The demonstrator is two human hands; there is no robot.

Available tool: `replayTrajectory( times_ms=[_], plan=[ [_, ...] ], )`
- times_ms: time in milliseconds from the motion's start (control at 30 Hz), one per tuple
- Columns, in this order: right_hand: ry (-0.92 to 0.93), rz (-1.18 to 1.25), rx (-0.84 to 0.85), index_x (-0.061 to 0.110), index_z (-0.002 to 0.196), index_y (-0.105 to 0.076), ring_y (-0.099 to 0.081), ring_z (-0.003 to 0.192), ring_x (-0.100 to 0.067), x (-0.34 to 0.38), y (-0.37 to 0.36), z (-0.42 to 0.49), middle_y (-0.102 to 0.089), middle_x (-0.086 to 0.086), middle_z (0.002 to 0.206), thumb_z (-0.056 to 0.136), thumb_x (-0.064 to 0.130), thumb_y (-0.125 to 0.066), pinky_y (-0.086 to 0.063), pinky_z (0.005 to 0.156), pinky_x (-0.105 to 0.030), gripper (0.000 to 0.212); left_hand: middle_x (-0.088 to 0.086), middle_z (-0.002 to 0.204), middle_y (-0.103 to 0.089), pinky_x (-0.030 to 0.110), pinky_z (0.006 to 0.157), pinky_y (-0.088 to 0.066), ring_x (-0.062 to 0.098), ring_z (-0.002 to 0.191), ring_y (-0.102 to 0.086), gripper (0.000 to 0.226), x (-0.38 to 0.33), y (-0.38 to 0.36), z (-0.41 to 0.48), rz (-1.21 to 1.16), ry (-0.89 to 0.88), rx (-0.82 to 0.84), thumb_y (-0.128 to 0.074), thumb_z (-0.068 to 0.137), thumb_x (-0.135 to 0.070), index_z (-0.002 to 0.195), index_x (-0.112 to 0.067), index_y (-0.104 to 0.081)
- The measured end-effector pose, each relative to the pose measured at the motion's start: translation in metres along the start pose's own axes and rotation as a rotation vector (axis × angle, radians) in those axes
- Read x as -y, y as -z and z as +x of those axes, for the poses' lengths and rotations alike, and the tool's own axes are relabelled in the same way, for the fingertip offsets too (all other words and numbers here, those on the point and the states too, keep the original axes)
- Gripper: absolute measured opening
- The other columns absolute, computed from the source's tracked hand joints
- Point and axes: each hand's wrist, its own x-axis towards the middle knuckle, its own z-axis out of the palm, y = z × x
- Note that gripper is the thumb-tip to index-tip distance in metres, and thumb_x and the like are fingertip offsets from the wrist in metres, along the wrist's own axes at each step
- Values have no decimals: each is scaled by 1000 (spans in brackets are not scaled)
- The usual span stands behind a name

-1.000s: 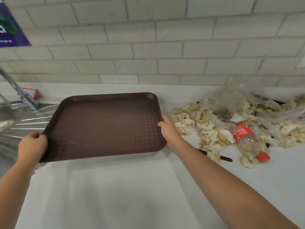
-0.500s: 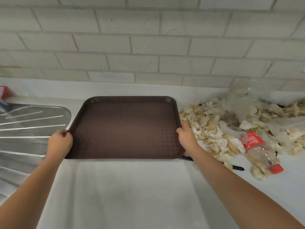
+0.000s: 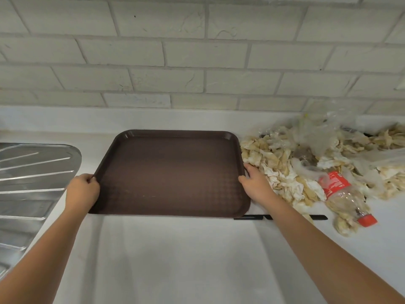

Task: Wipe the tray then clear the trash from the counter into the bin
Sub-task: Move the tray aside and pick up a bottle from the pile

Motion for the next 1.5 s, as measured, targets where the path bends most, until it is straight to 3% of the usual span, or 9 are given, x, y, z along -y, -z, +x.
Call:
replayTrajectory(
  times_ms=[167, 400, 567, 667, 767, 1000, 1133, 1267, 1500],
  plan=[
    [147, -200, -83, 20, 148, -25, -31, 138, -16, -14, -15, -33, -34, 0, 150, 94, 53, -26, -30, 113, -40, 64, 34, 100, -61, 45, 82, -43, 48, 95, -54, 25, 2, -1, 6, 52, -8, 4, -44, 93, -3, 103, 10, -63],
    [189, -476, -48, 21, 151, -9, -3, 145, -8, -34, 7, -56, -5, 5, 159, 98, 50, -17, -7, 114, -26, 61, 32, 89, -50, 38, 67, -35, 34, 71, -41, 20, 8, -10, 1, 121, -93, -43, -43, 91, 0, 84, 10, -59],
    [214, -463, -14, 21, 150, -18, -9, 144, -7, -49, 26, -52, -13, 4, 158, 98, 48, -23, -14, 117, -29, 58, 28, 89, -46, 40, 68, -36, 35, 72, -41, 21, 3, -10, -5, 157, -76, -61, -41, 91, 0, 88, 12, -58],
    [247, -423, -42, 21, 145, -35, -22, 142, -10, -46, 29, -57, -30, 3, 153, 100, 41, -30, -16, 112, -24, 49, 32, 100, -47, 51, 80, -41, 47, 92, -46, 22, -11, -6, -14, 299, -114, -113, -49, 89, -5, 103, 10, -57],
    [328, -327, -127, 18, 135, -50, -41, 133, -12, -41, 34, -68, -49, 1, 141, 101, 29, -39, -24, 104, -16, 38, 34, 109, -48, 57, 85, -41, 51, 101, -46, 35, -43, -9, -32, 283, -278, -168, -59, 86, -9, 118, 4, -58],
    [420, 23, -388, 16, 114, -68, -62, 100, -5, -47, 66, -103, -66, 9, 110, 92, 8, -55, -50, 90, -25, 27, 17, 103, -57, 44, 82, -46, 35, 98, -52, 22, -154, -50, -126, 12, -793, 7, -66, 84, -9, 105, -5, -70],
    [380, 90, -468, 20, 111, -69, -58, 95, 9, -63, 105, -128, -65, 17, 103, 92, 8, -54, -46, 83, -10, 26, 7, 98, -58, 37, 82, -46, 26, 96, -53, 16, -206, -83, -195, -126, -995, 164, -67, 84, -10, 100, -10, -71],
    [319, 122, -532, 22, 108, -70, -59, 89, 7, -92, 146, -149, -64, 19, 98, 92, 10, -57, -45, 74, -6, 24, 5, 97, -61, 30, 84, -43, 25, 97, -55, 14, -248, -112, -249, -186, -1115, 262, -66, 86, -13, 98, -13, -73],
    [241, 131, -542, 25, 106, -70, -59, 90, 3, -158, 223, -177, -65, 19, 99, 91, 8, -56, -42, 74, -4, 26, 6, 94, -62, 39, 77, -51, 29, 90, -59, 16, -319, -154, -311, -173, -1206, 288, -64, 79, -17, 92, -14, -74]
  ],
)
